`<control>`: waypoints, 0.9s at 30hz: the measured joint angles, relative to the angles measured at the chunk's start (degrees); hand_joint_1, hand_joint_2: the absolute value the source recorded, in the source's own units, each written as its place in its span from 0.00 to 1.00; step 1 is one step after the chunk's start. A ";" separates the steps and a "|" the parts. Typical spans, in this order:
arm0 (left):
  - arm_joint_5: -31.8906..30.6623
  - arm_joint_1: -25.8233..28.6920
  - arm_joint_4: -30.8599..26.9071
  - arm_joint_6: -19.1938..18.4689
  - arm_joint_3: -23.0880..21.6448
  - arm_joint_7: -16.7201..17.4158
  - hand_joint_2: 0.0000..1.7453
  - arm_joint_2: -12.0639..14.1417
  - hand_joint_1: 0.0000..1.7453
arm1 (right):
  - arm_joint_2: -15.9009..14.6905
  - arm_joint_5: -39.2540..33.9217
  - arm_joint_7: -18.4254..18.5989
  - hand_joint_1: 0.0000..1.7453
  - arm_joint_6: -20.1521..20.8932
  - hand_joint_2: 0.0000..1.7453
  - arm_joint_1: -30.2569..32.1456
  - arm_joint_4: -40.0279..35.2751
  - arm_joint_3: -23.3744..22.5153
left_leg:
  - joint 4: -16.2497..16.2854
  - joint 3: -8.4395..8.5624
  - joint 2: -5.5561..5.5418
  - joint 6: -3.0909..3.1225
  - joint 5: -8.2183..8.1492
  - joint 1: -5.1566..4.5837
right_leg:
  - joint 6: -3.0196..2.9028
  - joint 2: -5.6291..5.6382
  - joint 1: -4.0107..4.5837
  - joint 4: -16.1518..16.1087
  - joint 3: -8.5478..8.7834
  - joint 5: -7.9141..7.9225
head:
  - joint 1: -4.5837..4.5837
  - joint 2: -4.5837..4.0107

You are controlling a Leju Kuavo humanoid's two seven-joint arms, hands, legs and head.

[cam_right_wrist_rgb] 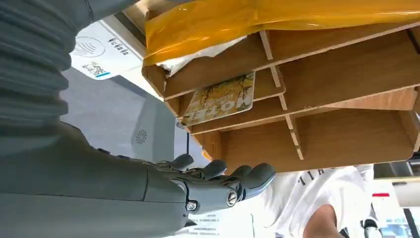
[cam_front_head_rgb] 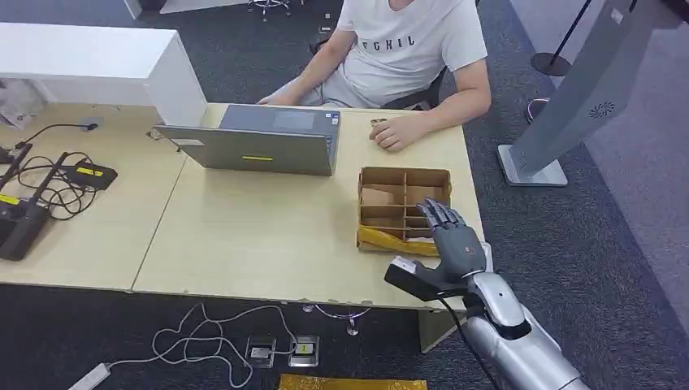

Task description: Pass the card to the sensor for recognition and then transmit it.

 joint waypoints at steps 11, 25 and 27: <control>-0.61 -0.02 0.00 -0.63 -0.02 -0.31 0.00 0.00 0.00 | 0.46 1.46 -1.33 0.00 0.96 1.00 -2.52 0.39 -0.22 | 0.00 0.01 0.00 0.00 0.00 0.00 | 0.00 0.00 0.00 0.00 0.00 0.00 | -0.02 0.00; -0.98 -0.04 0.00 -0.76 -0.09 -0.42 0.00 0.02 0.00 | 1.53 0.83 -3.61 0.00 0.24 1.00 -5.32 3.52 -0.17 | 0.00 0.00 0.00 0.00 0.00 0.00 | 0.00 0.00 0.00 0.00 0.00 0.00 | 0.00 0.02; -0.98 -0.04 0.00 -0.76 -0.11 -0.50 0.00 0.02 0.00 | 1.88 0.37 -4.04 0.00 -0.17 1.00 -6.10 4.74 -0.15 | 0.00 -0.01 0.00 0.00 0.00 0.00 | 0.00 -0.02 0.00 0.00 0.00 0.00 | 0.00 0.00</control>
